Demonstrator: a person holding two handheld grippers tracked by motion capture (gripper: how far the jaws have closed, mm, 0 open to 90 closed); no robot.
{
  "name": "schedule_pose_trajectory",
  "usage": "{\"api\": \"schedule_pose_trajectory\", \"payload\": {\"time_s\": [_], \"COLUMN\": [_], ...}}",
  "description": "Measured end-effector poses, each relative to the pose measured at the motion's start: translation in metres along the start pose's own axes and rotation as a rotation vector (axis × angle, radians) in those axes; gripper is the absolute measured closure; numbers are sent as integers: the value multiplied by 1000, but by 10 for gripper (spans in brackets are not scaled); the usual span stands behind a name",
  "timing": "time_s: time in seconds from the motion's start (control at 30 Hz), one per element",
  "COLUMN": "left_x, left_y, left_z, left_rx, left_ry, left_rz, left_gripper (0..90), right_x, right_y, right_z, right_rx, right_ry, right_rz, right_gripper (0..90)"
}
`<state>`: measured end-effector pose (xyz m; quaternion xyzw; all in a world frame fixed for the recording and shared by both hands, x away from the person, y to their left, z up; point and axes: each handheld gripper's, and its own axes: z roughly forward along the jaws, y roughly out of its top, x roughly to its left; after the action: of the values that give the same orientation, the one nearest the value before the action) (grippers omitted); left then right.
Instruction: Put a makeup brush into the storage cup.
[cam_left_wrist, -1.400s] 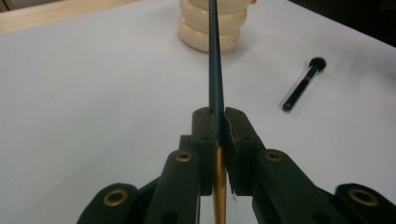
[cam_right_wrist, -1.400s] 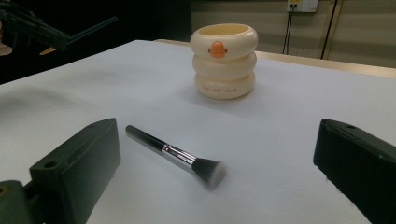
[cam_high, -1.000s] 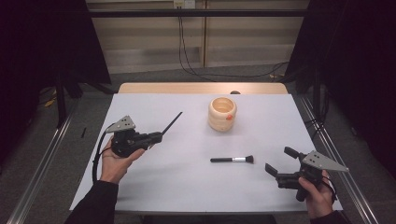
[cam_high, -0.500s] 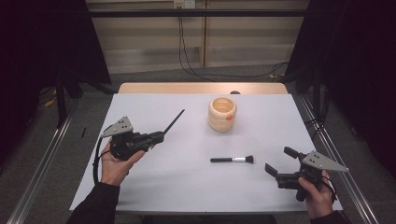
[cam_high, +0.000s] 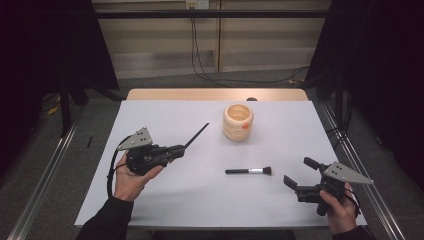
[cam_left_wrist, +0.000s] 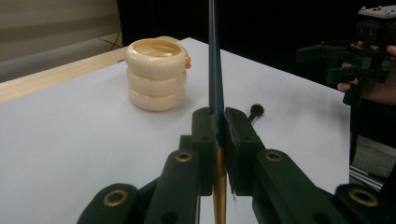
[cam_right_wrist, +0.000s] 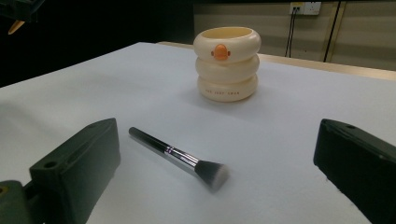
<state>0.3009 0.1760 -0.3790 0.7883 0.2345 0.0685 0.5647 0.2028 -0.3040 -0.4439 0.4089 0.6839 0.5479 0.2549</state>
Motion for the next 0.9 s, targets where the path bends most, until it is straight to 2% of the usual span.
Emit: {"api": "schedule_pose_trajectory", "payload": {"time_s": [0.2,0.23,0.3,0.9], "left_x": [-5,-5,-8,-27], "left_y": [1,1,2,5], "left_z": [4,5,6,26], "left_rx": [11,1,12,43], "left_ry": [-9,-26,-25,-101], "left_rz": [4,2,12,49], "left_gripper": [834,834,834,834], "right_x": [0,0,0,0], "right_y": [0,0,0,0], "right_z": [0,0,0,0], "right_rx": [-2,-3,-1,-4], "right_ry": [3,4,5,15], "right_rz": [2,0,1,1], "right_gripper": [1,1,1,0]}}
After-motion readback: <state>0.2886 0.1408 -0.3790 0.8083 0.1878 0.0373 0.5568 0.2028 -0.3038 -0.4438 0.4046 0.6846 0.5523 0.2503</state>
